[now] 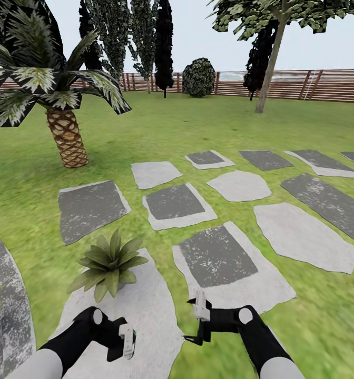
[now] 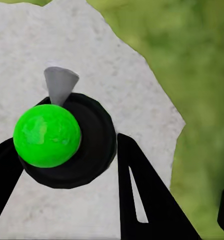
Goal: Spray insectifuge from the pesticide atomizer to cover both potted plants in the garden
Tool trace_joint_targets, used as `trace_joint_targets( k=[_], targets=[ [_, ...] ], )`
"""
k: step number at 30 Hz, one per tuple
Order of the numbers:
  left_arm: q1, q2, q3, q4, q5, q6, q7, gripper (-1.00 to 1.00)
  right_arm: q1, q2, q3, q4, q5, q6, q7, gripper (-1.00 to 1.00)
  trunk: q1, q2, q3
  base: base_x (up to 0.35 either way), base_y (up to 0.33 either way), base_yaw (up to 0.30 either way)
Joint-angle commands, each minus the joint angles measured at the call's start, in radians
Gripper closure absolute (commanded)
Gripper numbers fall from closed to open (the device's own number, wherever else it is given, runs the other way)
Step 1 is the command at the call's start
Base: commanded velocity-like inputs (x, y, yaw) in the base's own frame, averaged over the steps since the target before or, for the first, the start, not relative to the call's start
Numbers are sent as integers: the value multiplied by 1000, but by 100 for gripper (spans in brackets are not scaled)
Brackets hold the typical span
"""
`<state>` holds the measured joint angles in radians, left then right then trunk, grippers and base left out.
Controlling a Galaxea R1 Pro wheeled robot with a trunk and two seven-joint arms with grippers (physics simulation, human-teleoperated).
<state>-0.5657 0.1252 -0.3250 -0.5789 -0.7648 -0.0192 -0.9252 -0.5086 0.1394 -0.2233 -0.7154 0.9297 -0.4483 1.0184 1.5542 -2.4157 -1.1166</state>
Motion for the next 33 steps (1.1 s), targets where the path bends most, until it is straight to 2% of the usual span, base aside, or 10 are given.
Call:
trace_joint_targets(
  k=[1, 4, 11, 13, 19, 21, 23, 27, 29, 33],
  targets=[
    [0, 1, -3, -1, 1, -1, 0, 100, 0, -16, -7, 0, 6, -5, 4, -100, 0, 0, -1, 0, 0, 0],
    [0, 1, 14, -1, 43, -3, 23, 100, 1, -102, -25, 59, 5, -7, -8, -100, 0, 0, -1, 0, 0, 0],
    [19, -11, 25, -2, 77, -5, 37, 100, 2, -287, -240, 354, 4, -125, -187, -100, 0, 0, -1, 0, 0, 0],
    [26, -14, 26, -2, 80, -5, 49, 100, 10, -327, -327, 444, 4, -138, -327, -100, 0, 0, -1, 0, 0, 0],
    [55, -14, 27, -2, 139, -5, 153, 100, 96, -354, -387, 512, 2, -152, -661, -100, 0, 0, -1, -5, 0, 0],
    [57, -11, 27, -2, 154, -5, 166, 100, 106, -353, -406, 513, 2, -158, -681, -100, 0, 0, -1, -142, -49, 0],
    [58, -10, 28, -2, 161, -4, 176, 100, 112, -349, -546, 513, 1, -163, -698, -100, 0, 0, -1, -151, -205, 0],
    [58, -14, 31, -14, 163, 0, 180, 100, 113, -349, -723, 512, 4, -164, -703, -100, 0, 0, -1, -25, -258, 0],
    [58, -15, 32, -15, 167, 1, 181, 100, 114, -348, -746, 512, 3, -166, -726, -100, 0, 0, -1, 54, -271, 0],
    [58, -14, 32, -16, 199, 1, 193, 100, 120, -342, -759, 516, 4, -165, -883, -100, 0, 0, -1, -34, -265, 0]
  ],
)
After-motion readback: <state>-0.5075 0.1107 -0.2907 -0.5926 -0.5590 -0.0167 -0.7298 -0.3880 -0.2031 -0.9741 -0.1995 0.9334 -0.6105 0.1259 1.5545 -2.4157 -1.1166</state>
